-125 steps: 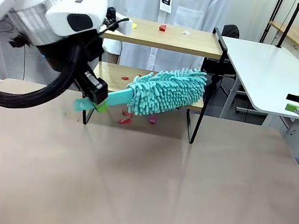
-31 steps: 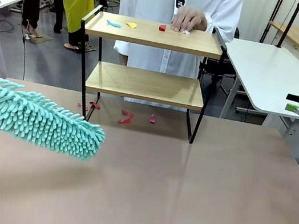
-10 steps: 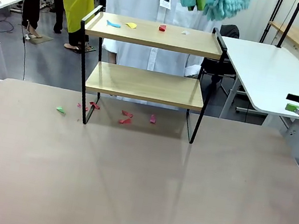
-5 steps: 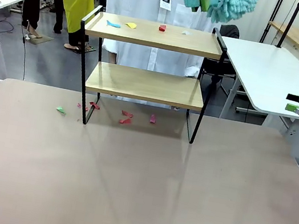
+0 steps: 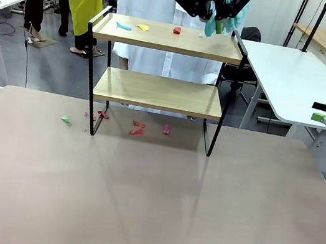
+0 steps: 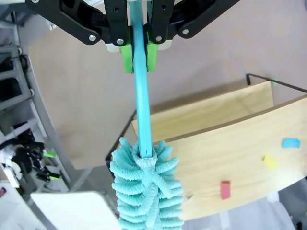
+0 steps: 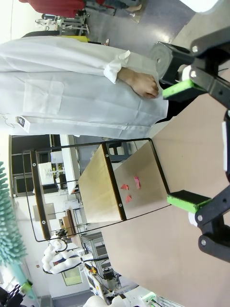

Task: Clean the shelf.
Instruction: Clean the specific section of the Shelf indicated by the human with the Duster.

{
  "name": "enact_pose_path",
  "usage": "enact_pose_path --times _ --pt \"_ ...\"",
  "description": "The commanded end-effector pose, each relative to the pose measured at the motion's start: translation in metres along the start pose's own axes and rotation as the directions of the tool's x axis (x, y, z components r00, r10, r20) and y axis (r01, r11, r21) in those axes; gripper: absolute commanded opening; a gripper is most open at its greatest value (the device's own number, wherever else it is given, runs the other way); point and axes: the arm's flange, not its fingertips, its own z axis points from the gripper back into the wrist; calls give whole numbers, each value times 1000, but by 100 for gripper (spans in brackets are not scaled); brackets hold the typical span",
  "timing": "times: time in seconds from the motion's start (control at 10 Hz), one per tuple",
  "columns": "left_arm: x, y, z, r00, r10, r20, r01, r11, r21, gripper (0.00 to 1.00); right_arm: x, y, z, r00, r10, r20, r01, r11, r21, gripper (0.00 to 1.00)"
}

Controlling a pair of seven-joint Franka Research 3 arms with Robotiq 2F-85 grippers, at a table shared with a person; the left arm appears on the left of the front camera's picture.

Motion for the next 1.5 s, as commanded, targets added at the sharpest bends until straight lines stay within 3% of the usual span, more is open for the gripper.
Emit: enact_pose_path --times 0.0,0.2,0.5,0.9,1.4 --pt "5 -8 -13 999 26 -20 -26 1000 2 13 3 1 -3 1000 4 -1 -4 1000 2 100" --pt "11 -7 -25 998 35 -57 -36 999 -29 13 3 1 -3 1000 4 -1 -4 1000 2 100" --pt "11 -9 -42 987 82 -141 -81 997 13 13 3 1 -3 1000 4 -1 -4 1000 2 100" --pt "7 -12 -54 977 122 -175 -113 992 61 13 3 1 -3 1000 4 -1 -4 1000 2 100" --pt "18 32 -28 966 179 -186 -148 974 169 13 3 1 -3 1000 4 -1 -4 1000 2 100"
